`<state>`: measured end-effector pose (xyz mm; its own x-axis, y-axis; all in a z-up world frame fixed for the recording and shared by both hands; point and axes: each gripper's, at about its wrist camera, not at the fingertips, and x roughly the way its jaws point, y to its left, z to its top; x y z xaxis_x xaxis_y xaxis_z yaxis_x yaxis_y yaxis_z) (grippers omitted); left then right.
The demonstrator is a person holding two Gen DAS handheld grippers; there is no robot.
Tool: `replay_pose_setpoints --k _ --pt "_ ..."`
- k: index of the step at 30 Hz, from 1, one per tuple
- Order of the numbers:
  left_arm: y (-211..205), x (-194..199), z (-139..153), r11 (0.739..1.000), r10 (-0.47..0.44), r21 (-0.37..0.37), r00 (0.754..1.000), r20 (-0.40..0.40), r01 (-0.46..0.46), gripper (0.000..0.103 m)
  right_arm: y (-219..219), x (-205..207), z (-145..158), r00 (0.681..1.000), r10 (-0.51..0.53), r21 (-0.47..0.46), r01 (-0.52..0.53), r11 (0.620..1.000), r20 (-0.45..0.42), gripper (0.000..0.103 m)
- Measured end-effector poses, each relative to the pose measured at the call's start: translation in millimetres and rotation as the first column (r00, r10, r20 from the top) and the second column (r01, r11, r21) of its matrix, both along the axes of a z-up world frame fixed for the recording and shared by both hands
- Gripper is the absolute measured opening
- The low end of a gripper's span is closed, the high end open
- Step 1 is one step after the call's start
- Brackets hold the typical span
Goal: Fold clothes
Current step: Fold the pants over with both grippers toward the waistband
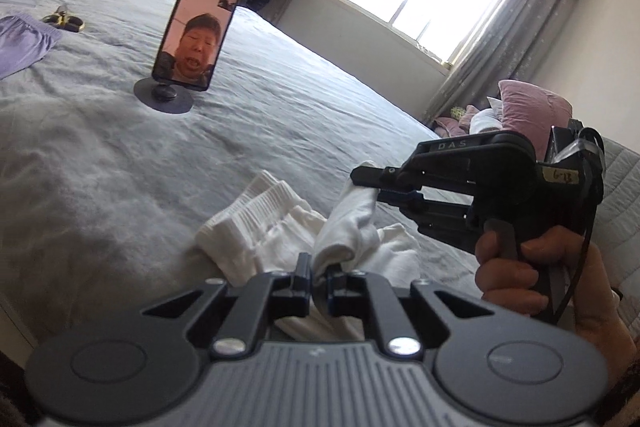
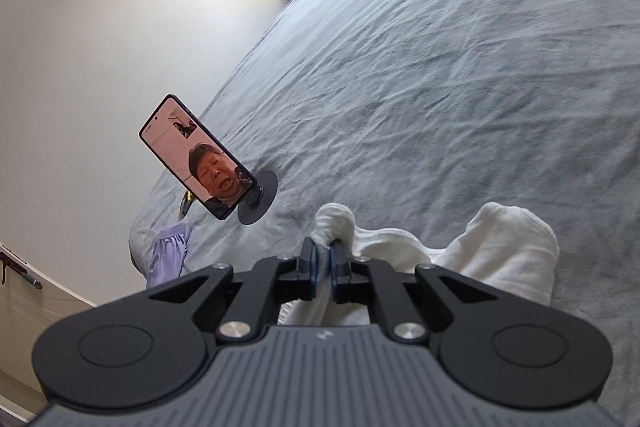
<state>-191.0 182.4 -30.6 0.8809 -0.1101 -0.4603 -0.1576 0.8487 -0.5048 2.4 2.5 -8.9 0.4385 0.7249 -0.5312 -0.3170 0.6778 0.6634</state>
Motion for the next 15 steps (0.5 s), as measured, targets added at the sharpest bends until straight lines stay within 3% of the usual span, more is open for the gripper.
replay_pose_setpoints --k 10,15 --pt "35.0 2.9 -8.6 0.993 0.108 -0.045 0.993 -0.036 -0.11 0.007 39.6 7.1 -12.6 1.0 0.009 -0.006 -0.009 1.0 -0.001 0.008" --pt "44.5 4.3 -13.4 0.99 0.135 -0.042 0.989 -0.052 -0.138 0.011 46.2 7.5 -17.5 1.0 0.0 0.014 0.0 1.0 0.003 0.014"
